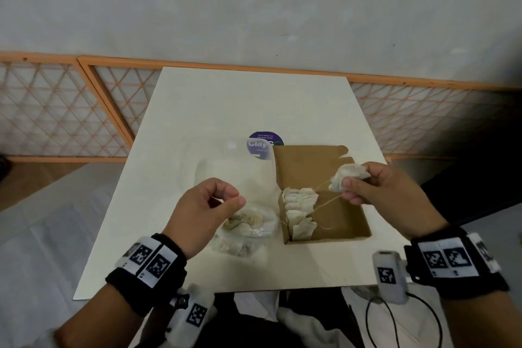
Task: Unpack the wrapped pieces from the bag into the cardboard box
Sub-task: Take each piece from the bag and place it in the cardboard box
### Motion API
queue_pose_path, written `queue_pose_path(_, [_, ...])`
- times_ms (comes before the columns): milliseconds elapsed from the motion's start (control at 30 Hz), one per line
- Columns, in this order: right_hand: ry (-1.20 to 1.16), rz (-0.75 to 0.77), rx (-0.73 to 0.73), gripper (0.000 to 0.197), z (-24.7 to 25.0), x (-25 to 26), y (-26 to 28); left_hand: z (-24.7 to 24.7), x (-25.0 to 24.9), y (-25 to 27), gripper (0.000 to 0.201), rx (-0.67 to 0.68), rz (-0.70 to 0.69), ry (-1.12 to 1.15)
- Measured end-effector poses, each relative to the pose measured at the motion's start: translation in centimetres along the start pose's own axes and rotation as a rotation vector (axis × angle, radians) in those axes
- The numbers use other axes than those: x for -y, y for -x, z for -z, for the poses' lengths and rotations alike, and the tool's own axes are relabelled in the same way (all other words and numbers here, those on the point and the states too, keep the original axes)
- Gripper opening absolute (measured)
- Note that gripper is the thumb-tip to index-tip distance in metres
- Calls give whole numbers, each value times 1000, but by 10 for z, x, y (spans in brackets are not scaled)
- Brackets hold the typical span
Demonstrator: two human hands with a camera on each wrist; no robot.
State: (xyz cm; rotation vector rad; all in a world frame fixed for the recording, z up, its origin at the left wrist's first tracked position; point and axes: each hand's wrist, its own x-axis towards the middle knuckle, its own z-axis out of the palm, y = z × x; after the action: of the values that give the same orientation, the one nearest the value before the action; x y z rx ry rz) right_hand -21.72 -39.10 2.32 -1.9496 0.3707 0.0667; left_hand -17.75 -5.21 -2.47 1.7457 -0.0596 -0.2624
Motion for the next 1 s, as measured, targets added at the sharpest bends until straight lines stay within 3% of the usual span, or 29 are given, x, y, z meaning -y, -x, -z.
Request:
queue_pose_path(133, [108,-87,-8,8,0,-45,-18,7,33,1,10,16,25,-371])
queue_pose_path(267, [249,-169,66,10,-23,-74,-35,8,55,3,6,90,41,-574])
queue_pose_path(400, [502,-183,141,17,-49,-94,-50,6,62,6,10,129,85,-611])
queue_pose_path(567, [451,-154,184,23,-67,-107,-59,7,65,5,11,141,85,-589])
queue_pose_path(900, [305,-240,28,45,-75,-93,-54,1,60,5,6,203,35,-648])
queue_pose_path(1000, [431,-132,-4,32,-76,-65,-46,-1,55,-1,5,183,-35,-705])
